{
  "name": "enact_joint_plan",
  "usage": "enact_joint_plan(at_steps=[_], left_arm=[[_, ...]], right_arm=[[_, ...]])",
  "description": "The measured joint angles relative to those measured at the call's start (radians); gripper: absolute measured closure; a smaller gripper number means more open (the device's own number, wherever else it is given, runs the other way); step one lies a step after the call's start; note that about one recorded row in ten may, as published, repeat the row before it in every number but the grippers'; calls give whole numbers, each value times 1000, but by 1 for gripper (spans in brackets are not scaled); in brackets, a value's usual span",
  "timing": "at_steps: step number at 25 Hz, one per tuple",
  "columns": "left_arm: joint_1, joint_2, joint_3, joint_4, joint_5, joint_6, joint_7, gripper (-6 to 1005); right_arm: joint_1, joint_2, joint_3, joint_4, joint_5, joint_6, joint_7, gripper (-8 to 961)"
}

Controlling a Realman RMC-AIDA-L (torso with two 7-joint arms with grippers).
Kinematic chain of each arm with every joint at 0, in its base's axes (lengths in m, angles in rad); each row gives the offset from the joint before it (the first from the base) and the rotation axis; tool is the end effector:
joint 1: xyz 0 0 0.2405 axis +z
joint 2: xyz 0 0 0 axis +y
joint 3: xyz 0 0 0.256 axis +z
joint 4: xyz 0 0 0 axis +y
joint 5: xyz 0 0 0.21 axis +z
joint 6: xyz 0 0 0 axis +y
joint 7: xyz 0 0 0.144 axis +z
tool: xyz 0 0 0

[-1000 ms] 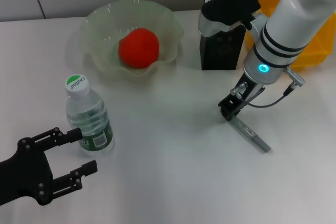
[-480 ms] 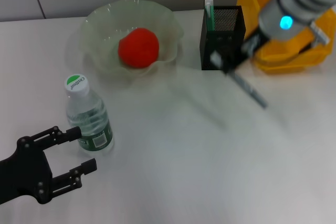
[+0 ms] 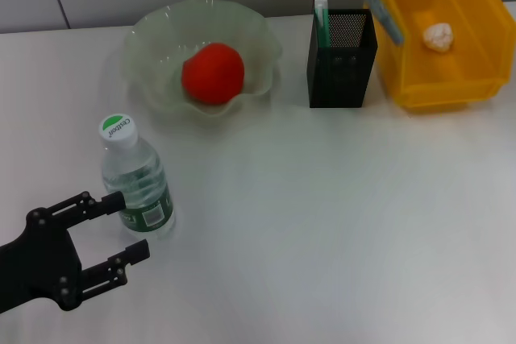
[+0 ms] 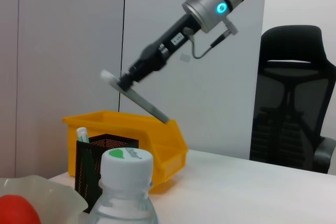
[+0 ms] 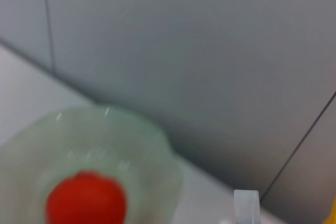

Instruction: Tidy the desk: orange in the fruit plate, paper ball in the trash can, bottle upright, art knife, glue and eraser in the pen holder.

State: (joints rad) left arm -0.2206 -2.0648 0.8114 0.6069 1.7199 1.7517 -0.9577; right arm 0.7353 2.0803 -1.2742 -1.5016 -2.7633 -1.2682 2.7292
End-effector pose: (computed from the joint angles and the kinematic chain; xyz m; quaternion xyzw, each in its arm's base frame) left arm -0.3061 0.2327 0.0054 -0.9212 -0.1193 -0.3283 0.1716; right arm 0.1016 0.4259 0.0647 -0.8739 0.2725 -0.0286 0.4016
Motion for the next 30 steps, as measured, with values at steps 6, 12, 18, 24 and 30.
enact_joint_plan(at_steps=[6, 12, 18, 24, 30], left_arm=[[-4, 0, -17, -11, -1, -1, -1, 302], [-6, -1, -28, -17, -1, -3, -1, 302], [-10, 0, -29, -20, -2, -12, -1, 301], [-15, 0, -29, -21, -2, -21, -1, 302], [-20, 0, -29, -21, -2, -25, -1, 301]], right_arm=[[-61, 1, -64, 51, 6, 261, -54, 826], [-90, 1, -138, 166, 21, 459, -62, 827], [-92, 3, -190, 257, 39, 554, -63, 828], [-95, 4, -221, 306, 68, 626, -60, 829], [-91, 4, -235, 323, 88, 636, -61, 830]])
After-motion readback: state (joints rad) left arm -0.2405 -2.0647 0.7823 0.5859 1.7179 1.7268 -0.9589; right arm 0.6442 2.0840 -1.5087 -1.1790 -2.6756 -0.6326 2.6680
